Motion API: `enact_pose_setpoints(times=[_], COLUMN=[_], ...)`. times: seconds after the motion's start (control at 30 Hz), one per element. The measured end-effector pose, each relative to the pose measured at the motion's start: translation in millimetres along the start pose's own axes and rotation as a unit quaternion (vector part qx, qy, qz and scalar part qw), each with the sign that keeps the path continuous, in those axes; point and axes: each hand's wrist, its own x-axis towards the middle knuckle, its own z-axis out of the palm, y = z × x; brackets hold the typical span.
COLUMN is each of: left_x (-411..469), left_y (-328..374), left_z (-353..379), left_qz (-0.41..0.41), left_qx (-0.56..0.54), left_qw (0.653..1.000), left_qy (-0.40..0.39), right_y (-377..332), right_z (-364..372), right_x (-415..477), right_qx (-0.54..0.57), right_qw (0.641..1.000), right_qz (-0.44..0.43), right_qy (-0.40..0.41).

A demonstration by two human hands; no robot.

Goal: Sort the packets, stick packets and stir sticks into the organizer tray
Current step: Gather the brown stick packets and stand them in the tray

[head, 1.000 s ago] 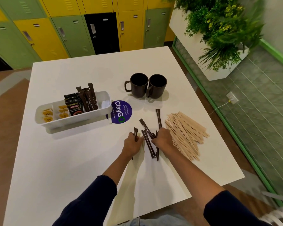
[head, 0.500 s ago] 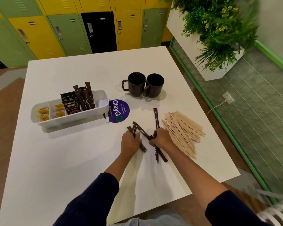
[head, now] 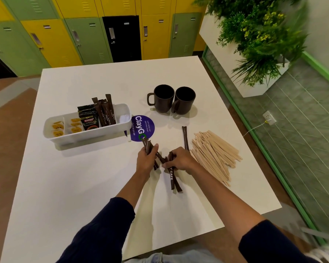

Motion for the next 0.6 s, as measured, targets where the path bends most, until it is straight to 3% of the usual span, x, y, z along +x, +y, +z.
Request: enact_pose_setpoints(times=[0.23, 0.47, 0.6], left_x=[1, 2, -4], left_y=[1, 6, 11], left_z=[-10, -13, -16], left_qz=[-0.033, -0.078, -0.084], left_qx=[0.005, 0.022, -0.055], left_qw=[0.999, 0.984, 0.965], left_qy=[0.007, -0.159, -0.243], right_y=[-6, -25, -28], right_z=[-22, -32, -27], right_x=[9, 18, 25], right_qx=[0.023, 0.155, 0.182], right_qw=[0.999, 0.987, 0.983], right_qz=[0.003, -0.028, -0.028], right_qy=[0.022, 0.011, -0.015])
